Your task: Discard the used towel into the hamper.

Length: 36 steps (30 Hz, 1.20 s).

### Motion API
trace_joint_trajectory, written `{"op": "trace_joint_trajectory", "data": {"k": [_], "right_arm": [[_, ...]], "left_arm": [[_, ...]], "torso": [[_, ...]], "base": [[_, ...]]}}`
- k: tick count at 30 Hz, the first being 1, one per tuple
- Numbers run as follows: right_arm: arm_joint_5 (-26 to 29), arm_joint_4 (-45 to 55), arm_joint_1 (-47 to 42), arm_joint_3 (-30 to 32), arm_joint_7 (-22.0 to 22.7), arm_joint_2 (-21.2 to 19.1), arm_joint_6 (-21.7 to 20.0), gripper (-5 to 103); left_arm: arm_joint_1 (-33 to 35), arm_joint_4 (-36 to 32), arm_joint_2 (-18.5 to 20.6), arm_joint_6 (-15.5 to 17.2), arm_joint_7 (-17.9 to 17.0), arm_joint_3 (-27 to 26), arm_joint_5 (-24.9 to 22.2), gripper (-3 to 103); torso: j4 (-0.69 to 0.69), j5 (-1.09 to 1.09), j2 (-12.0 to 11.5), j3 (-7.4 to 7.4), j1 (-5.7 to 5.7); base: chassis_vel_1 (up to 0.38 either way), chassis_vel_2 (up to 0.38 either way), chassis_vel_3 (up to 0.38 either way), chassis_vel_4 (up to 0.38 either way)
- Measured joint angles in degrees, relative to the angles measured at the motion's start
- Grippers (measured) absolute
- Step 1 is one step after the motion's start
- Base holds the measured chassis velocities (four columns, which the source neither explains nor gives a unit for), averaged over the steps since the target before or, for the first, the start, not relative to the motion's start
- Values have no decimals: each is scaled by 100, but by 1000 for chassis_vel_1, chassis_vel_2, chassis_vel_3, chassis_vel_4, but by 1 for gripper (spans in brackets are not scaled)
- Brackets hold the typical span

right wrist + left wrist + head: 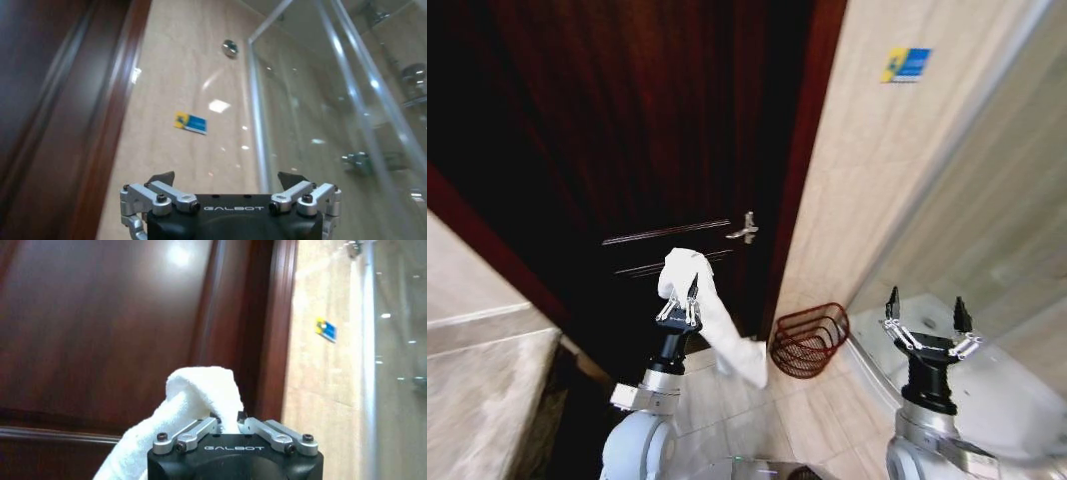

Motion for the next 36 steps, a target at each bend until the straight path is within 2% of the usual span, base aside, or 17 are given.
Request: {"op": "trace_joint_trajectory", "data": {"k": [5, 14, 30, 36], "right_arm": [[-144, 110, -44, 16, 39, 2, -197, 100], [-335, 92, -108, -78, 41, 56, -184, 100], [-457, -63, -154, -69, 181, 85, -147, 100], [-550, -155, -176, 12, 227, 82, -76, 100]], "left_arm": [[-41, 114, 0, 9, -34, 23, -16, 4], [-97, 271, 2, 5, -106, 48, -75, 4], [-288, 1067, 2, -162, -100, 85, 233, 4], [-629, 1567, 2, -250, 37, 210, 254, 4]], "torso": [[-1, 1, 0, 0, 0], [-1, 0, 0, 0, 0], [0, 0, 0, 0, 0], [0, 0, 0, 0, 0]], "base": [[-124, -134, -129, -132], [-124, -120, -120, -125], [-67, -68, -69, -69], [0, 0, 0, 0]]}}
